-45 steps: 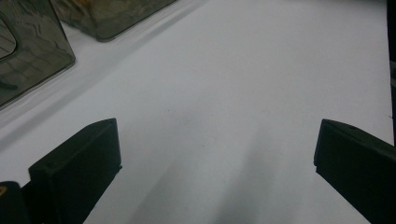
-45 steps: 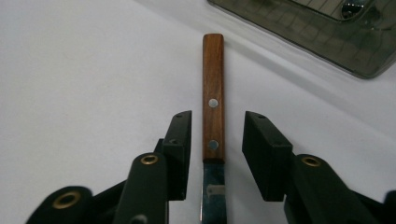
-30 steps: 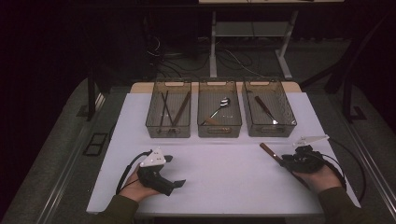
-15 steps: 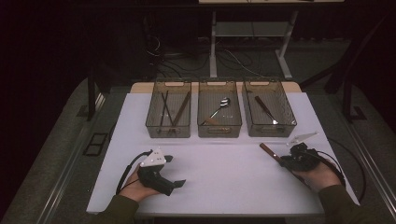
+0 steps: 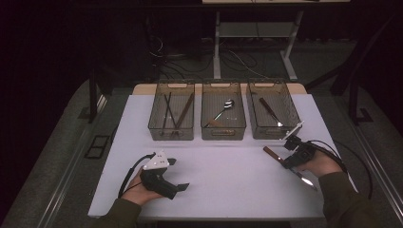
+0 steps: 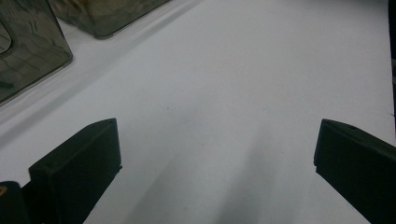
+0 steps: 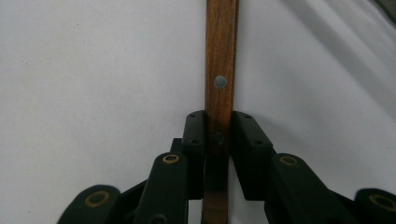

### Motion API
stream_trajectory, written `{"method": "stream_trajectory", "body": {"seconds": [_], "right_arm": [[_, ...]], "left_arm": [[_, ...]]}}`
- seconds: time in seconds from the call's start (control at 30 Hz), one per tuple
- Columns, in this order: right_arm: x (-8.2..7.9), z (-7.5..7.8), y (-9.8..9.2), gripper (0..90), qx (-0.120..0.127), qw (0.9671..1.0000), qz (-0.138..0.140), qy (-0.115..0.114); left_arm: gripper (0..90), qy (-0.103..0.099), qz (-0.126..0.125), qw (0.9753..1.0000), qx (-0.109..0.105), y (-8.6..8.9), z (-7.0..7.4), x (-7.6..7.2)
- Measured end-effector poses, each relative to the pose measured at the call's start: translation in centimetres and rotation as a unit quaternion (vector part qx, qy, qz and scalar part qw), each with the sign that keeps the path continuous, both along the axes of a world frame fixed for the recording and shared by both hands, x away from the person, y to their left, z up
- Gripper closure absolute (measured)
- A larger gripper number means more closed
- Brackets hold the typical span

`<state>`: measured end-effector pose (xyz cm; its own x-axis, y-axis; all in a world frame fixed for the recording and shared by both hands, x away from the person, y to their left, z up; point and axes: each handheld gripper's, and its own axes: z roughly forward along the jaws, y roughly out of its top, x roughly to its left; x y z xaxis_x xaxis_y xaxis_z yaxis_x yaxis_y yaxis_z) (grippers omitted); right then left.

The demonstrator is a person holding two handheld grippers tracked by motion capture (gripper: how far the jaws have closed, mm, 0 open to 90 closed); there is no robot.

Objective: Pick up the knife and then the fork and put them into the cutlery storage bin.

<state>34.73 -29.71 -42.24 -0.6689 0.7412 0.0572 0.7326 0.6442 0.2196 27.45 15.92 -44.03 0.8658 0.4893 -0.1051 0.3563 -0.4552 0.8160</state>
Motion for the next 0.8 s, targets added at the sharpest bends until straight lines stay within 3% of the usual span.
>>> {"method": "stream_trajectory", "body": {"seconds": [0.2, 0.33, 0.47, 0.8], "right_arm": [[1.5, 0.1, 0.8, 75.2, -0.028, 0.9982, 0.003, 0.052], [1.8, 0.2, 1.3, 76.4, -0.048, 0.9969, 0.008, 0.062], [1.5, 0.2, 1.1, 76.5, -0.042, 0.9978, 0.007, 0.050], [0.8, 1.2, -0.2, 76.5, 0.000, 1.0000, -0.007, -0.005]], "left_arm": [[0.0, 0.000, 0.000, 1.0000, 0.000, 0.0, 0.0, 0.0], [0.0, -0.001, -0.001, 1.0000, 0.000, 0.0, 0.0, 0.0], [0.0, 0.000, -0.001, 1.0000, 0.000, 0.0, 0.0, 0.0], [0.0, -0.001, -0.001, 1.0000, 0.000, 0.0, 0.0, 0.0]]}}
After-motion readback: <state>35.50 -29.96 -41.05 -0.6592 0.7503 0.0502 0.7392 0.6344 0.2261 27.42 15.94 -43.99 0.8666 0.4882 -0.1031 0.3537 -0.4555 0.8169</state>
